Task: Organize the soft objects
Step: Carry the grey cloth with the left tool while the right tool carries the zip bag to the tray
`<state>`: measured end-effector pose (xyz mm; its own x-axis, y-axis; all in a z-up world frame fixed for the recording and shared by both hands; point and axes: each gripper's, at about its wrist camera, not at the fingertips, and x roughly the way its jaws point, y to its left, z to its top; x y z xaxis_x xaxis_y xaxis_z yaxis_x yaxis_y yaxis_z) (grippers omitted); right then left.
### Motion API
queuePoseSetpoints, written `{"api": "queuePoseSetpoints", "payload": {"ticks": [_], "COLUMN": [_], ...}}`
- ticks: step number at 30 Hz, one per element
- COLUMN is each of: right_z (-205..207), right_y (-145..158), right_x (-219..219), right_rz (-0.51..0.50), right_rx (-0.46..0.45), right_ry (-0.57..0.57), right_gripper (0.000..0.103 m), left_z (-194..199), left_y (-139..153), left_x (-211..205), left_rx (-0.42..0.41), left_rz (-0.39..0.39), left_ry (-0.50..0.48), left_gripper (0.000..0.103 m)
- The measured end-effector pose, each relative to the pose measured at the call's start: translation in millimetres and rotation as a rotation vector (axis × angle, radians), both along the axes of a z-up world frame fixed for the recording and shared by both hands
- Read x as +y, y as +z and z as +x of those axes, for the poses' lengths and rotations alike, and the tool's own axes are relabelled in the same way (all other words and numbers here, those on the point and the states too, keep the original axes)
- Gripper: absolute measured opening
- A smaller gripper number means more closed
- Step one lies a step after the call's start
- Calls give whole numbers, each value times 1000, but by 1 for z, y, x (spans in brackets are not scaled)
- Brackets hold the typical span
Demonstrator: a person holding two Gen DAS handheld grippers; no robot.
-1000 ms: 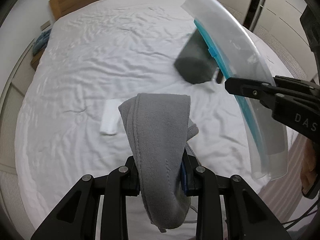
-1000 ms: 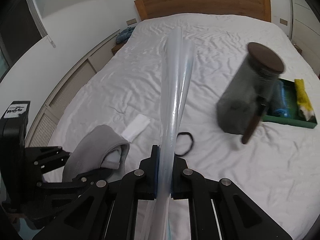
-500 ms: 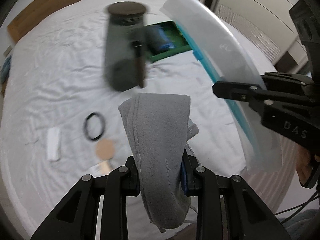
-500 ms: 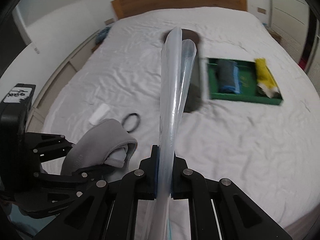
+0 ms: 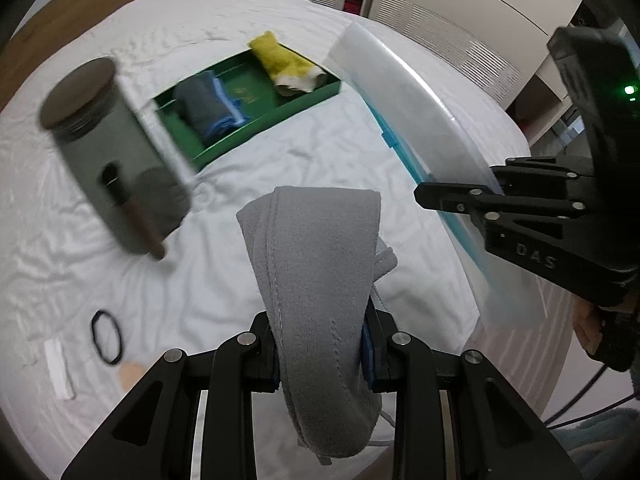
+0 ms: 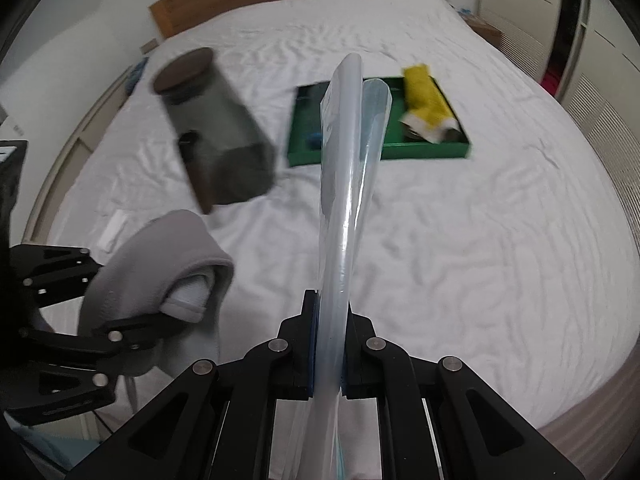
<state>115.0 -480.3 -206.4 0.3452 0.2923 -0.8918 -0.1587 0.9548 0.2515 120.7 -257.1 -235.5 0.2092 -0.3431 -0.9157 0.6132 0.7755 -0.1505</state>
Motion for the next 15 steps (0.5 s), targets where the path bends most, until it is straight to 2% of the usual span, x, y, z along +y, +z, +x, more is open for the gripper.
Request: {"api": "queuePoseSetpoints", "payload": {"ticks": [7, 15], "right_z": [33, 87], "right_y": [-12, -12], "right_x": [-42, -64], "right_rz": [-35, -25], "right_rx": [15, -54], "right_ry": [-20, 15], "right_gripper": [8, 8], "left_z": [23, 88], "left_y": [-9, -1], "left_x": [-44, -63], "left_rx": [30, -58], "left_rz": [-26, -47], "left_ry": [13, 146], "left_gripper": [25, 25]}}
